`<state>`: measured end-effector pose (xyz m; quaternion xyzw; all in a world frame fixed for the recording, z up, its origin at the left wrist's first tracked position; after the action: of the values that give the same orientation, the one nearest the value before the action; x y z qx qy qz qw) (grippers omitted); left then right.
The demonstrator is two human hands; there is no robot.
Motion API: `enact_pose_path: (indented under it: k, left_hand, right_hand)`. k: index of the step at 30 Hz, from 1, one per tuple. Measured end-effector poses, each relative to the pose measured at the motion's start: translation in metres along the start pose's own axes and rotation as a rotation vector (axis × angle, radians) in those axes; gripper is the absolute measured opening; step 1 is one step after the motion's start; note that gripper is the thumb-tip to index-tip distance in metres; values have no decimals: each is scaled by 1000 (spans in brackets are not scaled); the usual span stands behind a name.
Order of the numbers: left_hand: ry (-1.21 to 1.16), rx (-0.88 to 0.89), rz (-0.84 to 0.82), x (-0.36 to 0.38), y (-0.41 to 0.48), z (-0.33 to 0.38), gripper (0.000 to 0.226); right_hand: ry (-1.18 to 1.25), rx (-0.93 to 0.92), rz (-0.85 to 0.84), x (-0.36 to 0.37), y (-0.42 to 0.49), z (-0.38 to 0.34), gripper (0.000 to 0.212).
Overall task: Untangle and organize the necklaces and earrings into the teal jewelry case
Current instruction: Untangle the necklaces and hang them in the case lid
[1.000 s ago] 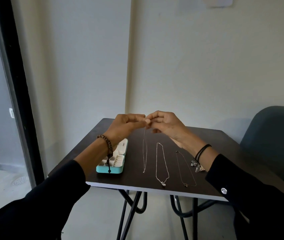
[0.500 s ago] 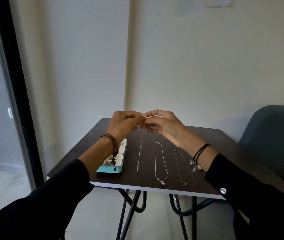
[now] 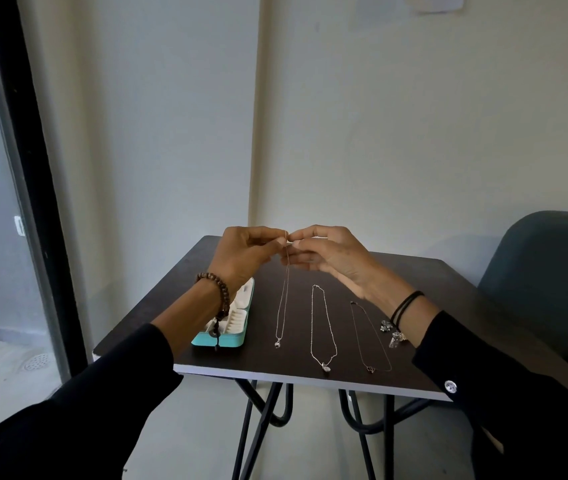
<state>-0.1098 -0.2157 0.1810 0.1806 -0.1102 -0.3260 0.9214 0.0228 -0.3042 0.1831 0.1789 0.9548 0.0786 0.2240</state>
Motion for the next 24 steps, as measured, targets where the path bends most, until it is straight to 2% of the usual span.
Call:
enact_pose_path:
  k: [7, 13, 17, 21, 24]
  left_hand:
    - [117, 100, -3, -1, -1, 13, 19]
    - [258, 143, -28, 0, -3, 19, 13]
    - [260, 112, 6, -2, -4, 19, 10]
    - [245, 80, -30, 0, -4, 15, 24]
    - [240, 67, -42, 0, -4, 10, 30]
  right_hand:
    - [-98, -5, 21, -2, 2, 0, 28]
    - [-137, 13, 60, -5, 4, 6, 21]
    - [-7, 30, 42, -3, 4, 9, 15]
    - [101, 35, 20, -1, 3, 8, 5]
    - [138, 55, 28, -1, 1, 9, 12]
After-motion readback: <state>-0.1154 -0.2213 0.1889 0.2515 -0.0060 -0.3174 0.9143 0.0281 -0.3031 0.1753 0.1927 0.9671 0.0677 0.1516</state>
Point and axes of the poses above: each hand's wrist, its own y-axis towards the middle knuckle, its own x-axis out of the palm, z = x × y, the point moved 8 cm from there along y, towards the middle knuckle, and after that the axes turned 14 degrees about -y, right-handed, at the moved point
